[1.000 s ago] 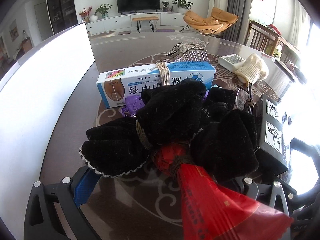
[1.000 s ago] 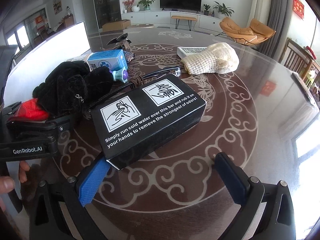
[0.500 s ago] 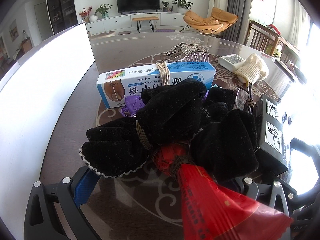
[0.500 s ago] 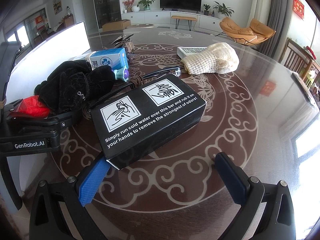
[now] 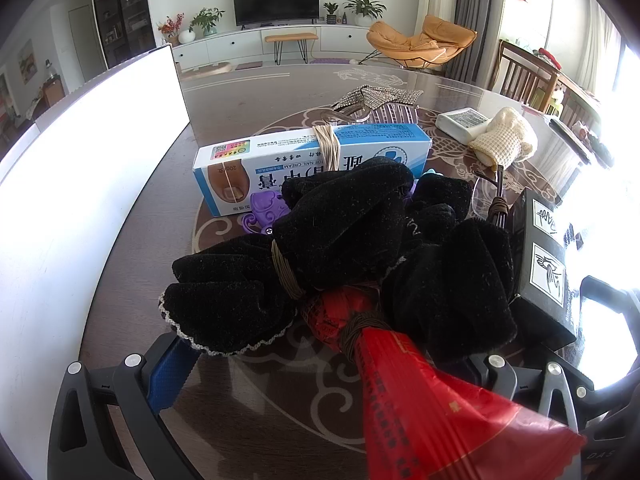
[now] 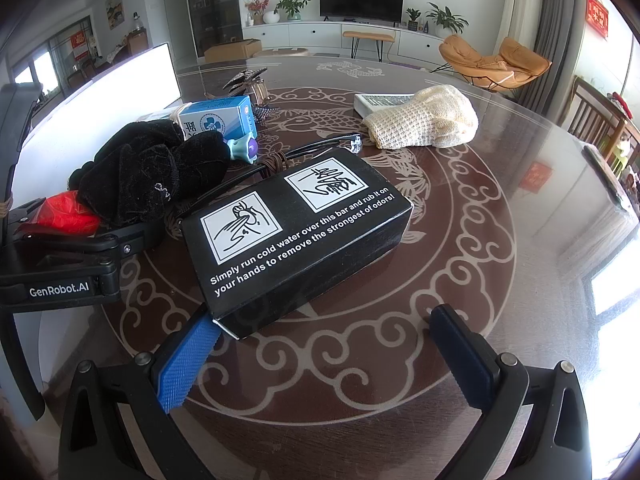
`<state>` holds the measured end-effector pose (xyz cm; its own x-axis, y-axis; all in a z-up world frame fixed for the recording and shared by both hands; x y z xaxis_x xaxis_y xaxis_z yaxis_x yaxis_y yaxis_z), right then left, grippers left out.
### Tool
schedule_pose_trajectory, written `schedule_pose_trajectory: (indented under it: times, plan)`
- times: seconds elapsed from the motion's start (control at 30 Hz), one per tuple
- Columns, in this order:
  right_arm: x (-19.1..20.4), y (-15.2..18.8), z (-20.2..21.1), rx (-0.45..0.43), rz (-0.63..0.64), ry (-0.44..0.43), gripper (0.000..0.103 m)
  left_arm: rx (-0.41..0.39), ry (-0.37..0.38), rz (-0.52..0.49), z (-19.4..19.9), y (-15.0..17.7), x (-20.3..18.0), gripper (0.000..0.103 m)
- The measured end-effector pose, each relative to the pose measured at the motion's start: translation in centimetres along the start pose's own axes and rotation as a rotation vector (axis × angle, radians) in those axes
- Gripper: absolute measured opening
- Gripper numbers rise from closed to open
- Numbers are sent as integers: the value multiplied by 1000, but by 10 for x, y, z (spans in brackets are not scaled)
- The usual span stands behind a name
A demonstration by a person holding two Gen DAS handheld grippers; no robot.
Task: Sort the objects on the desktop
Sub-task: 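Close left gripper on red candy packet while right tool waits at black box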
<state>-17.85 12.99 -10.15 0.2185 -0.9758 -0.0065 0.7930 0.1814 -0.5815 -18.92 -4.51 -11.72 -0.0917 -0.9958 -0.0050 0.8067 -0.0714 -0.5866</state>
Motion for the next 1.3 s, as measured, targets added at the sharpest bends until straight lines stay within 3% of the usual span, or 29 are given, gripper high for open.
schedule_pose_trajectory:
  times: [1.3]
  plan:
    - [0,0,0,-1,0,0,103,15,5,-10,1,0,0,103]
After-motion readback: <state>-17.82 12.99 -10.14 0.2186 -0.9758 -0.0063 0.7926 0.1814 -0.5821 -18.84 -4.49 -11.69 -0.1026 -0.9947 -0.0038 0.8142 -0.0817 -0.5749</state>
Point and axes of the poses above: each gripper's, at about its wrist camera, not at the fingertips, and z roughly against the way its jaws point, x to its left, y to its underside, the point moved 2 cm from there along -z, roughly the way its jaws point
